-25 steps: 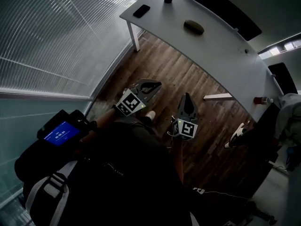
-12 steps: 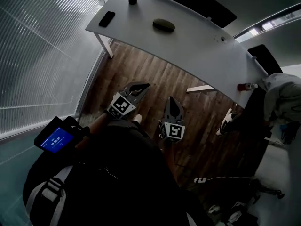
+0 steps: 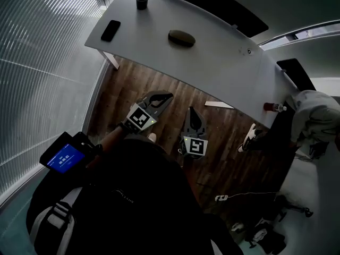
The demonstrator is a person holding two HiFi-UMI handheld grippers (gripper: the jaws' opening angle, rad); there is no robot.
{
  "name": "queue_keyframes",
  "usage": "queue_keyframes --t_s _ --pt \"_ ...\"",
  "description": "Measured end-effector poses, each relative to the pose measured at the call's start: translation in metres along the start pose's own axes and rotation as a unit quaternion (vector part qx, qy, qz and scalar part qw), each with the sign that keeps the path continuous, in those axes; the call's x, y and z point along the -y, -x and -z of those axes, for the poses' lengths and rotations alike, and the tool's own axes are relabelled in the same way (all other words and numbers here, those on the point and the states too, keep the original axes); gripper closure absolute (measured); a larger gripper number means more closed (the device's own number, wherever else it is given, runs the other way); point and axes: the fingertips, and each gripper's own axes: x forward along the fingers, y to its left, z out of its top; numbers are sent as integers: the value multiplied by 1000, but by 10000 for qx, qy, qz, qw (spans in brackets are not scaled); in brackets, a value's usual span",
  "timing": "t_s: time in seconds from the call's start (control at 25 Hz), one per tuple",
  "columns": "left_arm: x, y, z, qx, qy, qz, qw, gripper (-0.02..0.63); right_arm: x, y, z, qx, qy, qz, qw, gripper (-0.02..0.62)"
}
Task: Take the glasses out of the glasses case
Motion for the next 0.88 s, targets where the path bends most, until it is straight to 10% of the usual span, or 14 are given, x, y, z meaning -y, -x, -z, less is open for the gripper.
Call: queue_keyframes --t_s 0.6,0.88 --pt "-124 -34 17 -413 44 -477 9980 600 47 -108 -22 140 -131 65 9998 588" --pt "-139 -96 12 -752 111 -935 9927 600 114 -144 -11 203 -116 -565 9981 588"
